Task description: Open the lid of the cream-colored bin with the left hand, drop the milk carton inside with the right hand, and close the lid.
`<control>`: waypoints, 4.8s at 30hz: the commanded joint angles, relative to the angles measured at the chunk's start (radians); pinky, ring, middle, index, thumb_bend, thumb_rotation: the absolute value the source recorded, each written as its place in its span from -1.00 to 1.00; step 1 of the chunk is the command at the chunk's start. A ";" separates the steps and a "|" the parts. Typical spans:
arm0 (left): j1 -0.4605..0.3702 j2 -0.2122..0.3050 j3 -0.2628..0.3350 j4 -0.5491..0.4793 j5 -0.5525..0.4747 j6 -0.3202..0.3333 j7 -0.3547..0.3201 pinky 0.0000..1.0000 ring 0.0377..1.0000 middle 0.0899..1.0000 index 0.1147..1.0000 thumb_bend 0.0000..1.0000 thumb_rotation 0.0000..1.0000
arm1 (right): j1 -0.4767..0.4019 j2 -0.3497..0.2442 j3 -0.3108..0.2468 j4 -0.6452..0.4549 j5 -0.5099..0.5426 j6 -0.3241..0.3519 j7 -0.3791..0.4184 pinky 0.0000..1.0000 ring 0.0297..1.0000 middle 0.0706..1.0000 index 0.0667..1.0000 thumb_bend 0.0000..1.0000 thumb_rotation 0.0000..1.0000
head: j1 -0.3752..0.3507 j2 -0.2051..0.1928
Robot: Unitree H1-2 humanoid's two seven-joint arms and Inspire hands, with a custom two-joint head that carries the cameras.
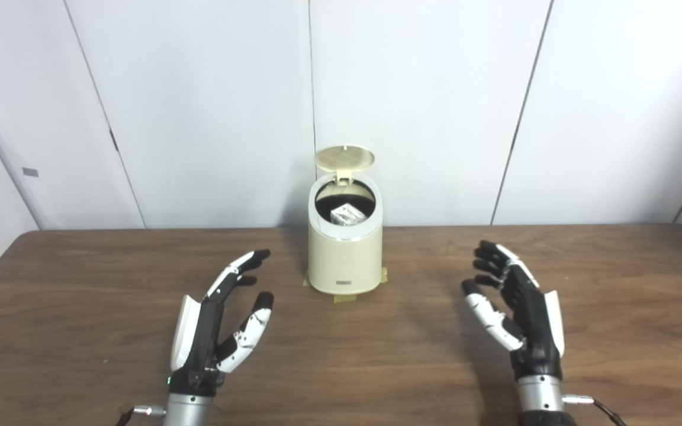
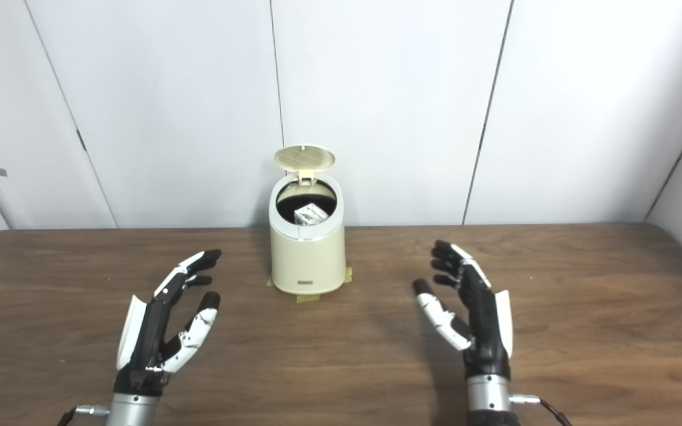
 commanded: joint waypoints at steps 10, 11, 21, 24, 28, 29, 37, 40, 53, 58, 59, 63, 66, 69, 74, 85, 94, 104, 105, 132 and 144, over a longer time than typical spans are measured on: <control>0.098 -0.013 -0.003 -0.112 0.054 0.075 -0.029 0.47 0.62 0.58 0.53 -0.19 0.46 | 0.040 -0.016 -0.028 0.023 -0.072 -0.018 0.026 0.13 0.28 0.31 0.31 -0.39 -0.69 | 0.006 -0.002; 0.094 -0.010 -0.005 -0.134 0.061 0.080 -0.034 0.48 0.62 0.58 0.53 -0.19 0.46 | 0.043 -0.016 -0.031 0.020 -0.062 -0.013 0.032 0.14 0.28 0.31 0.31 -0.40 -0.74 | 0.004 0.000; -0.097 -0.002 0.002 -0.326 0.124 0.225 -0.134 0.54 0.64 0.66 0.62 0.06 0.62 | 0.054 -0.002 -0.060 0.030 -0.034 -0.037 0.048 0.13 0.28 0.30 0.31 -0.40 -0.98 | 0.004 -0.004; -0.189 -0.008 -0.004 -0.358 0.214 0.303 -0.166 0.64 0.68 0.68 0.66 0.23 0.80 | 0.051 0.000 -0.077 0.054 -0.018 -0.052 0.042 0.18 0.30 0.32 0.32 -0.42 -0.93 | 0.008 -0.004; -0.317 -0.013 -0.026 -0.355 0.337 0.381 -0.198 0.68 0.67 0.66 0.66 0.45 0.96 | 0.053 0.004 -0.097 0.057 0.005 -0.050 0.051 0.24 0.34 0.34 0.34 -0.42 -0.76 | 0.010 -0.002; -0.351 -0.015 -0.033 -0.353 0.355 0.406 -0.215 0.71 0.70 0.68 0.68 0.51 0.98 | 0.054 0.003 -0.099 0.058 0.001 -0.054 0.052 0.24 0.33 0.34 0.33 -0.42 -0.75 | 0.011 -0.001; -0.507 -0.041 -0.096 -0.299 0.480 0.536 -0.296 0.96 0.90 0.79 0.76 0.75 0.98 | 0.065 0.005 -0.105 0.032 -0.014 -0.024 0.056 0.24 0.34 0.35 0.33 -0.42 -0.66 | 0.014 0.005; -0.559 -0.045 -0.124 -0.252 0.543 0.581 -0.314 1.00 0.99 0.81 0.80 0.74 0.96 | 0.059 0.007 -0.105 0.043 -0.013 -0.030 0.054 0.25 0.35 0.35 0.33 -0.42 -0.65 | 0.021 0.002; -0.802 -0.033 -0.208 -0.007 0.652 0.761 -0.474 1.00 1.00 0.81 0.82 0.87 0.95 | 0.034 0.013 -0.086 0.085 -0.014 -0.070 0.060 0.18 0.31 0.31 0.30 -0.43 -0.64 | 0.028 -0.004; -0.853 -0.040 -0.251 0.103 0.674 0.798 -0.454 1.00 0.99 0.75 0.75 0.94 0.93 | 0.033 0.012 -0.077 0.087 -0.020 -0.073 0.061 0.19 0.30 0.30 0.29 -0.42 -0.61 | 0.030 -0.006; -0.859 -0.042 -0.256 0.115 0.676 0.809 -0.456 1.00 0.99 0.74 0.74 0.95 0.92 | 0.033 0.012 -0.076 0.088 -0.017 -0.075 0.063 0.19 0.30 0.30 0.29 -0.41 -0.62 | 0.030 -0.007; -0.868 -0.037 -0.270 0.133 0.673 0.840 -0.468 1.00 1.00 0.76 0.73 0.96 0.89 | 0.034 0.012 -0.072 0.088 -0.010 -0.080 0.068 0.13 0.28 0.29 0.28 -0.41 -0.66 | 0.028 -0.008; -0.871 -0.033 -0.272 0.137 0.659 0.842 -0.468 1.00 1.00 0.75 0.71 0.97 0.86 | 0.033 0.008 -0.070 0.091 -0.026 -0.083 0.061 0.13 0.27 0.28 0.28 -0.42 -0.68 | 0.029 -0.006; -0.871 -0.032 -0.279 0.127 0.659 0.846 -0.478 1.00 1.00 0.74 0.71 0.96 0.85 | 0.032 0.005 -0.069 0.094 -0.034 -0.079 0.058 0.12 0.26 0.27 0.27 -0.43 -0.67 | 0.030 -0.006; -0.875 -0.036 -0.287 0.112 0.661 0.869 -0.508 1.00 1.00 0.73 0.68 0.96 0.85 | 0.033 0.004 -0.067 0.097 -0.020 -0.087 0.067 0.07 0.24 0.27 0.28 -0.44 -0.78 | 0.030 -0.007; -0.862 -0.036 -0.302 0.078 0.699 0.882 -0.558 0.17 0.32 0.18 0.50 0.92 0.76 | 0.034 -0.001 -0.063 0.096 -0.035 -0.067 0.065 0.11 0.24 0.29 0.29 -0.43 -0.69 | 0.027 0.000; -0.849 -0.061 -0.275 0.099 0.791 0.883 -0.730 1.00 0.83 0.64 0.45 0.86 0.88 | 0.037 0.001 -0.060 0.080 -0.036 -0.041 0.069 0.13 0.25 0.27 0.29 -0.41 -0.60 | 0.023 0.001; -0.817 -0.047 -0.289 0.101 0.760 0.881 -0.709 1.00 0.78 0.58 0.40 0.86 0.92 | 0.049 -0.008 -0.049 0.038 -0.044 0.010 0.085 0.13 0.27 0.31 0.32 -0.37 -0.64 | 0.019 0.010; -0.813 -0.049 -0.287 0.096 0.758 0.882 -0.712 1.00 0.78 0.58 0.41 0.85 0.92 | 0.050 -0.008 -0.050 0.036 -0.043 0.013 0.086 0.13 0.27 0.31 0.32 -0.36 -0.65 | 0.019 0.010; -0.707 -0.024 -0.319 0.069 0.668 0.828 -0.588 1.00 0.33 0.27 0.45 0.84 0.76 | 0.063 0.002 -0.054 -0.003 -0.057 0.037 0.082 0.11 0.29 0.33 0.35 -0.36 -0.67 | 0.001 0.037; -0.675 -0.004 -0.336 0.088 0.651 0.807 -0.557 1.00 0.37 0.29 0.39 0.82 0.76 | 0.069 0.012 -0.057 -0.034 -0.041 0.070 0.101 0.14 0.31 0.36 0.37 -0.35 -0.65 | -0.021 0.042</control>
